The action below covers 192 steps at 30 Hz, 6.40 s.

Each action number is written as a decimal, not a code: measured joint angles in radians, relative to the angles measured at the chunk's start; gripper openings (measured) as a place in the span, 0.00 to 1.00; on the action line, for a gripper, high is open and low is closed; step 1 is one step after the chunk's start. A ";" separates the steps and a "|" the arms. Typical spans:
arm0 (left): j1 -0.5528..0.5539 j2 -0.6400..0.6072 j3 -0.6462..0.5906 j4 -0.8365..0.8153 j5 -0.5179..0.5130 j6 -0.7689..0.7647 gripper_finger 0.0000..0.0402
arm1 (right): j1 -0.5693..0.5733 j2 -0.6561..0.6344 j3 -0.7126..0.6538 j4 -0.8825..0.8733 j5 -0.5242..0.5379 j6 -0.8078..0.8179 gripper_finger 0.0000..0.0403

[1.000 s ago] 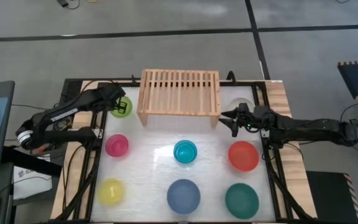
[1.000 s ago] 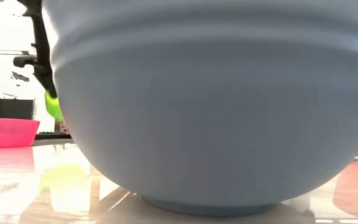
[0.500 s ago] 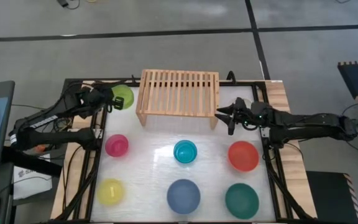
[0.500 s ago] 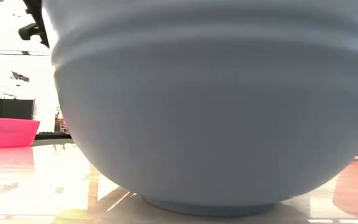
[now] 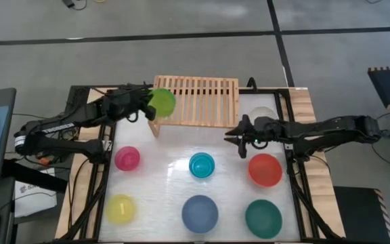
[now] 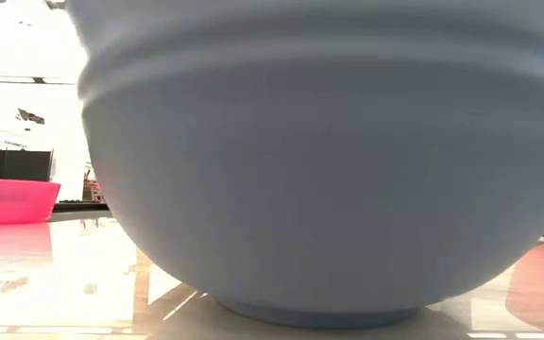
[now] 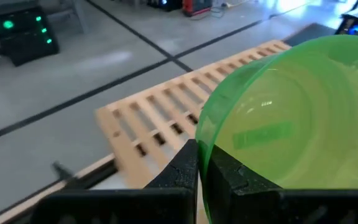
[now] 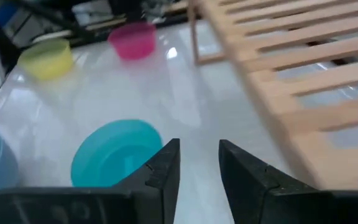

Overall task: Place and stack bowls onto a shelf
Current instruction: Put the transparent green bowl on the shelf, then stack the transparent pink bowl on top of the transparent green bowl

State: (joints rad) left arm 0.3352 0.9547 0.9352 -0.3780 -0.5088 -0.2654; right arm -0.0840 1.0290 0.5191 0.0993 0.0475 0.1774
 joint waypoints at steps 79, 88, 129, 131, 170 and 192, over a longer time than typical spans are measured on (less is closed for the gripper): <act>0.209 -0.074 0.198 -0.522 0.378 -0.027 0.42 | -0.027 -0.027 0.022 -0.016 -0.015 0.060 0.56; -0.110 -0.235 0.119 -0.873 0.268 -0.438 0.35 | -0.026 -0.027 0.022 0.013 -0.014 0.061 0.56; -0.231 0.276 -0.345 -0.616 0.291 -0.318 0.14 | 0.003 -0.027 0.021 -0.019 0.030 0.059 0.56; -0.230 0.274 -0.351 -0.615 0.296 -0.329 0.11 | 0.008 -0.027 0.021 -0.017 0.030 0.059 0.56; -0.104 0.256 0.575 -0.840 -0.032 -0.090 0.00 | 0.010 -0.027 0.021 0.010 0.033 0.061 0.56; 0.181 0.323 0.566 -0.665 0.164 0.051 0.00 | -0.024 -0.026 0.047 0.118 0.029 0.024 0.56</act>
State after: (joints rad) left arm 0.5159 1.2781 1.5008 -1.0427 -0.3447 -0.2145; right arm -0.1081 1.0027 0.5660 0.2177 0.0769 0.2011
